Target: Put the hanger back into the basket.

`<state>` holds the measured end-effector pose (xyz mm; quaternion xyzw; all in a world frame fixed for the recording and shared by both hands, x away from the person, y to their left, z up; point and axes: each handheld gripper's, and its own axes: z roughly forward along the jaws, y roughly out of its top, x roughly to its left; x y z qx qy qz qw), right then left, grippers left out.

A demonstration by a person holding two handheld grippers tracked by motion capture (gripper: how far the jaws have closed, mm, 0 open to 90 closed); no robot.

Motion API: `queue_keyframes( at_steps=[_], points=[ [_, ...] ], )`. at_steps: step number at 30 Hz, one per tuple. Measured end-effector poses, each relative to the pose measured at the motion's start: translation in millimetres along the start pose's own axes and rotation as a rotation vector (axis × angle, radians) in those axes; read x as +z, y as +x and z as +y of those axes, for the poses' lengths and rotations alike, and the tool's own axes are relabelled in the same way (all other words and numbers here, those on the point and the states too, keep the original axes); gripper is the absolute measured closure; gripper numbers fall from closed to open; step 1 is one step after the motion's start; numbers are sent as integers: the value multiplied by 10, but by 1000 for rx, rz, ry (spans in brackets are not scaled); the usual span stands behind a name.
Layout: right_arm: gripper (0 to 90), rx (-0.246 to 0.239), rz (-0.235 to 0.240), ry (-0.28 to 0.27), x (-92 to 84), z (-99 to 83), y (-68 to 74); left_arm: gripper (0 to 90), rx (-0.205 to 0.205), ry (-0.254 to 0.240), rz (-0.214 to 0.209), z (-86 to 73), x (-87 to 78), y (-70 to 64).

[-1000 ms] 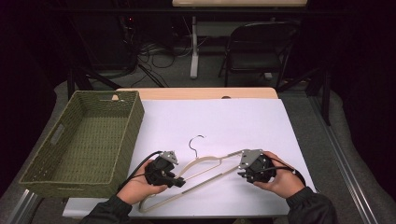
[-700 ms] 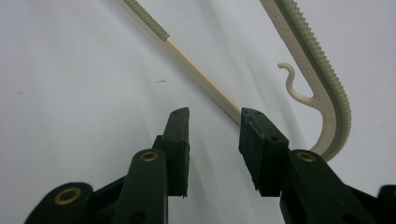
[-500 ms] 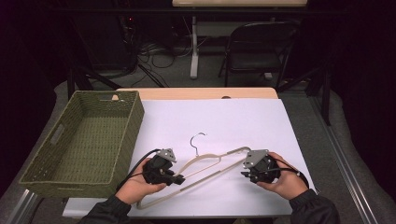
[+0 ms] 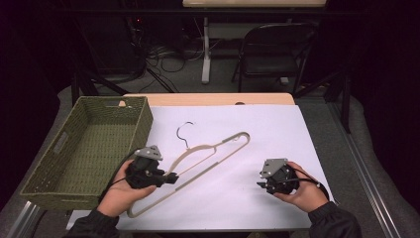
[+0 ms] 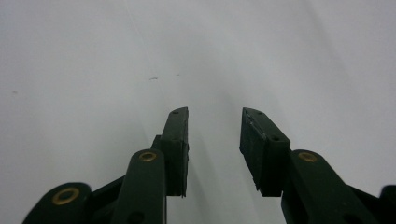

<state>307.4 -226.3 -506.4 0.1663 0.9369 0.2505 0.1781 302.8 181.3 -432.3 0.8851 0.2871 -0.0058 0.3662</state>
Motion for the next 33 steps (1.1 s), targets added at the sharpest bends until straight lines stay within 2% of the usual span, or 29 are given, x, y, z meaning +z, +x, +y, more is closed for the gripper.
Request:
queue_keyframes(
  at_steps=[3, 7, 8, 9, 11, 13, 14, 15, 16, 19, 22, 23, 25, 26, 27, 30, 33],
  points=[
    [623, -3, -8, 4, -9, -3, -9, 873, -3, -20, 25, -2, -228, 35],
    [622, 8, 6, 12, -14, -18, -25, 873, -10, -36, 61, -15, -522, 111],
    [622, 15, 2, -5, 1, -27, -29, 873, -10, -33, 76, -21, -595, 141],
    [622, 11, 0, 18, -9, -26, -41, 873, -16, -37, 92, -34, -676, 174],
    [622, 21, 3, -3, 16, -40, -50, 873, -24, -40, 106, -56, -783, 237],
    [621, 20, 12, 15, 19, -38, -52, 873, -28, -46, 125, -86, -893, 316],
    [622, 27, 0, -33, 58, -52, -39, 873, -34, -48, 135, -101, -940, 358],
    [622, 15, 9, 20, 29, -38, -47, 873, -44, -51, 144, -118, -1001, 415],
    [622, 24, 8, -4, 52, -45, -40, 873, -45, -52, 157, -131, -1047, 462],
    [622, 27, 7, 14, 40, -43, -50, 873, -56, -56, 183, -171, -1162, 604],
    [622, 34, 5, -2, 58, -57, -63, 873, -76, -56, 205, -210, -1266, 759],
    [622, 28, 5, 27, 41, -52, -69, 873, -80, -54, 217, -220, -1298, 804],
    [622, 39, 3, 4, 63, -66, -70, 873, -74, -45, 238, -238, -1359, 888],
    [622, 37, 7, 21, 54, -65, -78, 873, -71, -44, 245, -247, -1388, 931],
    [622, 43, 7, -1, 70, -76, -80, 873, -61, -42, 253, -261, -1422, 983],
    [622, 53, 5, -3, 77, -87, -90, 873, -54, -43, 271, -291, -1496, 1112],
    [622, 52, 5, 25, 78, -91, -96, 873, -52, -32, 282, -332, -1537, 1243]
  ],
)
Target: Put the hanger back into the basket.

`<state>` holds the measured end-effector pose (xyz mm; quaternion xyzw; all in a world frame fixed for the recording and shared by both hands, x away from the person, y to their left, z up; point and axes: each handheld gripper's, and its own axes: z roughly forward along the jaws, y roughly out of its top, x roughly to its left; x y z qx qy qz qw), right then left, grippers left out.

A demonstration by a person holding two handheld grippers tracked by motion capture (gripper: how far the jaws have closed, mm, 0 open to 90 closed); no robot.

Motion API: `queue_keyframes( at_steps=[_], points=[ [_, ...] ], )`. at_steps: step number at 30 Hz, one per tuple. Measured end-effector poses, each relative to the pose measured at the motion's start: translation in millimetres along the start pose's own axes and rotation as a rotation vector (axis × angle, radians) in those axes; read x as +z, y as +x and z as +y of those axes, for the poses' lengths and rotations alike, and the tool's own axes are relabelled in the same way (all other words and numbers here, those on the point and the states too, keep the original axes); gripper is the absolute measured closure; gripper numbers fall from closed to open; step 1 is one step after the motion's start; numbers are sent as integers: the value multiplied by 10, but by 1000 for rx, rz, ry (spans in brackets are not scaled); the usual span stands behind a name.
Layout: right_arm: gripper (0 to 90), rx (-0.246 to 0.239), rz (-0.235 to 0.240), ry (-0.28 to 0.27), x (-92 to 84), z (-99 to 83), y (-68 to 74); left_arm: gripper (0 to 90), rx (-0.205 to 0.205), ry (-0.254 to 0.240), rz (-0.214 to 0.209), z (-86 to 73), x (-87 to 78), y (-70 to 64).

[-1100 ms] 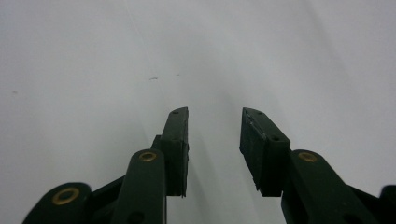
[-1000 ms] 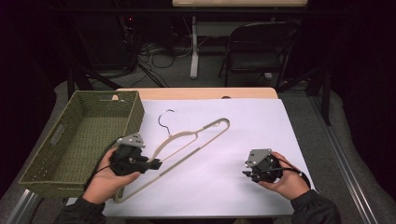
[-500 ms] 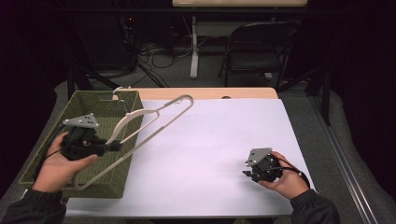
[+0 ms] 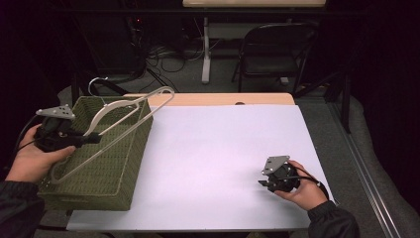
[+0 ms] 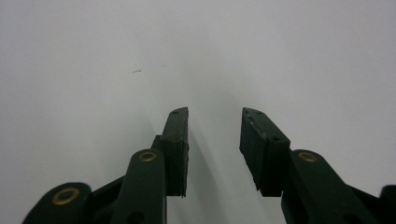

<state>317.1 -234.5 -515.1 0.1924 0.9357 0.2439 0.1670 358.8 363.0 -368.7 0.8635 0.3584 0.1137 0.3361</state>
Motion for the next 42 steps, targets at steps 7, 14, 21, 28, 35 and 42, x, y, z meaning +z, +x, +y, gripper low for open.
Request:
queue_keyframes(
  at_steps=[7, 14, 21, 28, 35, 42],
  points=[
    [623, 9, 0, 7, 35, -12, 9, 873, -28, -4, 26, -145, 12, 308],
    [623, 24, -2, -15, 52, -20, 8, 873, -54, -6, 46, -349, -8, 486],
    [623, 28, -2, -11, 71, -34, 12, 873, -83, -14, 55, -576, -65, 556],
    [624, 30, -3, 3, 78, -23, 13, 873, -105, 15, 62, -710, -59, 623],
    [624, 23, -1, 19, 79, -26, 5, 872, -163, 49, 39, -883, 131, 681],
    [624, 31, 2, 16, 77, -42, 10, 761, -213, 72, 161, -965, 268, 689]
  ],
)
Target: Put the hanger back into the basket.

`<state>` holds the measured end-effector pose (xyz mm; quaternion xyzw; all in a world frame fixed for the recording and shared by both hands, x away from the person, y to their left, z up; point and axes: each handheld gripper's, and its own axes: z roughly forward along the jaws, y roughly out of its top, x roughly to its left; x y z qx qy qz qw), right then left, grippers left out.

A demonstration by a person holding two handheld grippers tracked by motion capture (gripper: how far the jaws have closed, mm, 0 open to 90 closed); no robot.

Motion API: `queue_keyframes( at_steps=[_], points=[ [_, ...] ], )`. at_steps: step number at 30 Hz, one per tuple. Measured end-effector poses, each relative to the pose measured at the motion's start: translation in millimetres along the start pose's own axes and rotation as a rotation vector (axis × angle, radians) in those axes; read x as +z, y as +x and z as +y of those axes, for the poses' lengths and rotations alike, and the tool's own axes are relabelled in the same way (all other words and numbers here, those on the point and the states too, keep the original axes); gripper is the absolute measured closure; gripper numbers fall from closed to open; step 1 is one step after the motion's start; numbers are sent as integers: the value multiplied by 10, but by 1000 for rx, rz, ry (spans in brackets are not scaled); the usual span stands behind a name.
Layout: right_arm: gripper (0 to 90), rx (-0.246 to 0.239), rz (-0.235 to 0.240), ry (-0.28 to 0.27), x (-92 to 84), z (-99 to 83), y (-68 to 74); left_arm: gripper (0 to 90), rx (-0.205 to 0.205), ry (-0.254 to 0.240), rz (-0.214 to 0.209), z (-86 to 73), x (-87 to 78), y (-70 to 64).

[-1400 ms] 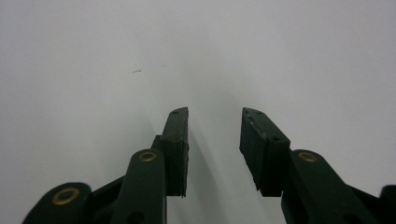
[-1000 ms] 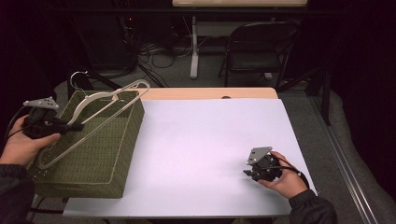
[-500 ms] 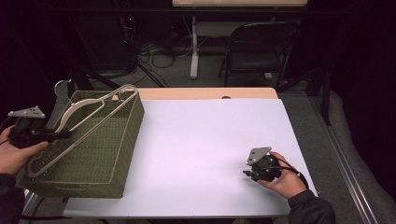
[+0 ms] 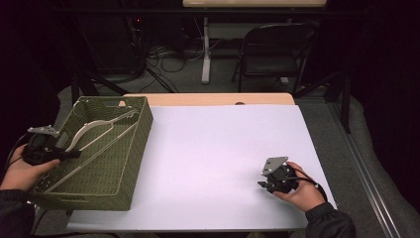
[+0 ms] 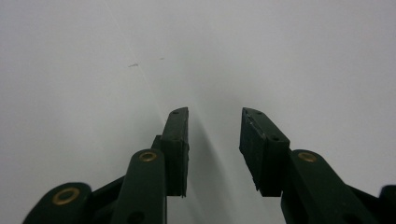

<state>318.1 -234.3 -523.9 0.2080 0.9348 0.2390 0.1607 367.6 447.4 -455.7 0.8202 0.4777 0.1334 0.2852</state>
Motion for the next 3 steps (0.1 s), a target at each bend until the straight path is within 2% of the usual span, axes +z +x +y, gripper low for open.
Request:
queue_keyframes(
  at_steps=[1, 3],
  points=[
    [623, 6, 5, -15, 3, -6, 0, 668, -9, -23, 32, -3, -34, 4],
    [621, 13, -7, -59, 18, -24, 8, 589, -22, -65, 69, -18, -106, 6]
  ],
)
